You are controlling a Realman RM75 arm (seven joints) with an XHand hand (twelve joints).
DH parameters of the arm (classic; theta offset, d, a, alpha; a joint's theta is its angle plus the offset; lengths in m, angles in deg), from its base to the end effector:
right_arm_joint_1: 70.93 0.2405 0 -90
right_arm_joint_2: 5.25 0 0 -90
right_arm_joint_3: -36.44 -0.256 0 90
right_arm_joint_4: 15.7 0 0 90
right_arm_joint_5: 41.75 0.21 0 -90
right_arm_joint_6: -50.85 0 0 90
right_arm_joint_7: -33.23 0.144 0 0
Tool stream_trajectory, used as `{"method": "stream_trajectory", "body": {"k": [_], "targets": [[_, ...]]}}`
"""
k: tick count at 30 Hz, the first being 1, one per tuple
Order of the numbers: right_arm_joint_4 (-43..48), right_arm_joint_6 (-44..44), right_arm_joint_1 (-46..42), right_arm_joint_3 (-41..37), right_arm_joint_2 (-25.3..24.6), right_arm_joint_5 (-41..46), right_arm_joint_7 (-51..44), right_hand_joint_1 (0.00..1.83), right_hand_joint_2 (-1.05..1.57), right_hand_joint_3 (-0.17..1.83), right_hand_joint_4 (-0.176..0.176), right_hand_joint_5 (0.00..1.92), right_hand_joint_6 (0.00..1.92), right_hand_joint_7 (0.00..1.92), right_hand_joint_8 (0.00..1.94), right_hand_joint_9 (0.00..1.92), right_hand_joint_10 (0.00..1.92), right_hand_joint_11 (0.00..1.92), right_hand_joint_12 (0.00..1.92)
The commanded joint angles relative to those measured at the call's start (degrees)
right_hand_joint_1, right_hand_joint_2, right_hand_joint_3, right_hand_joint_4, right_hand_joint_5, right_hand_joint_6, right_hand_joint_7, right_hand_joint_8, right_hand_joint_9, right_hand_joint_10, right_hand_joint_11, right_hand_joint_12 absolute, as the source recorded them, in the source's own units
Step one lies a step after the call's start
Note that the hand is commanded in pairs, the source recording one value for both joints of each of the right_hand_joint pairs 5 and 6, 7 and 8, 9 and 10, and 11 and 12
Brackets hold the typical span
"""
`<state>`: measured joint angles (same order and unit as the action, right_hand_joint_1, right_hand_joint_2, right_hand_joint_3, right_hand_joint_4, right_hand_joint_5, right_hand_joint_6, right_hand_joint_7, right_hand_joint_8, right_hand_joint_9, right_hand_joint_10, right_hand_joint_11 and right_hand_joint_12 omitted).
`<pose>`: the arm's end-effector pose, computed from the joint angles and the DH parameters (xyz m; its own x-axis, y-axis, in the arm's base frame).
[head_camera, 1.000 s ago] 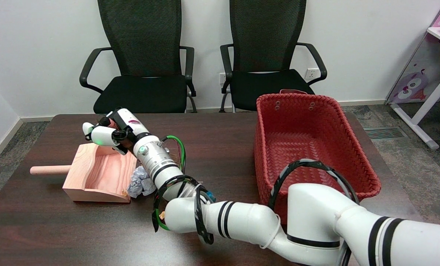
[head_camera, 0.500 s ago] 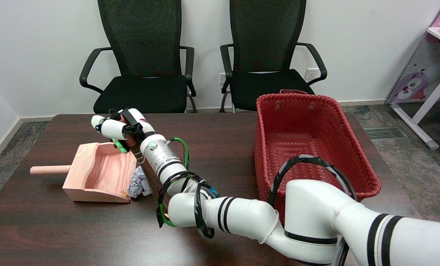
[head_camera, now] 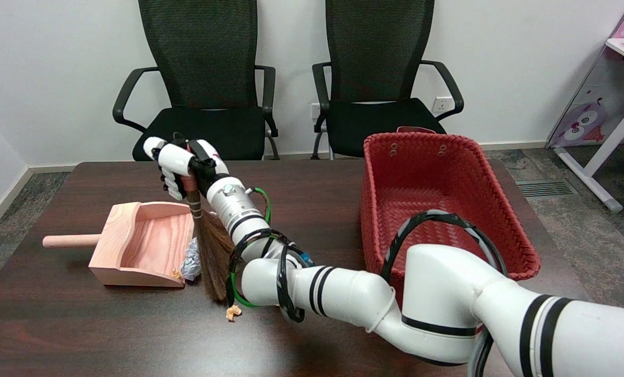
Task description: Sweep the paper ball into the dustpan.
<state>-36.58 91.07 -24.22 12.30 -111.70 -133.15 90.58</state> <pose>-0.2549 -0.4636 0.0184 -0.1560 -0.2035 0.9666 -0.9866 -0.0157 -0.1625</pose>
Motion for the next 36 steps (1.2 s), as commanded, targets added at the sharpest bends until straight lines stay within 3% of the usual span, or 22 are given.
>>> {"method": "stream_trajectory", "body": {"k": [1,13,16,30,36], "targets": [[1.0,-1.1,2.3,-0.7,-0.5,3.7,11.5,0.83,1.09,1.76,0.028,1.92,1.92,1.92,1.92,1.92,1.92,1.92,1.92],[-3.1,-7.1,1.5,-0.5,0.0,3.9,30.5,0.82,1.13,1.53,0.026,1.92,1.92,1.92,1.92,1.92,1.92,1.92,1.92],[-4.3,-7.7,1.5,-0.4,0.3,3.9,33.9,0.81,1.24,1.37,0.027,1.92,1.92,1.92,1.92,1.92,1.92,1.92,1.92],[-10.7,-7.1,0.6,-0.7,3.5,3.9,36.0,0.81,1.25,1.26,0.023,1.92,1.92,1.92,1.92,1.92,1.92,1.92,1.92],[-15.1,-2.9,0.0,-0.4,7.2,3.1,35.2,0.81,1.25,1.24,0.021,1.92,1.92,1.92,1.92,1.92,1.92,1.92,1.92]]}}
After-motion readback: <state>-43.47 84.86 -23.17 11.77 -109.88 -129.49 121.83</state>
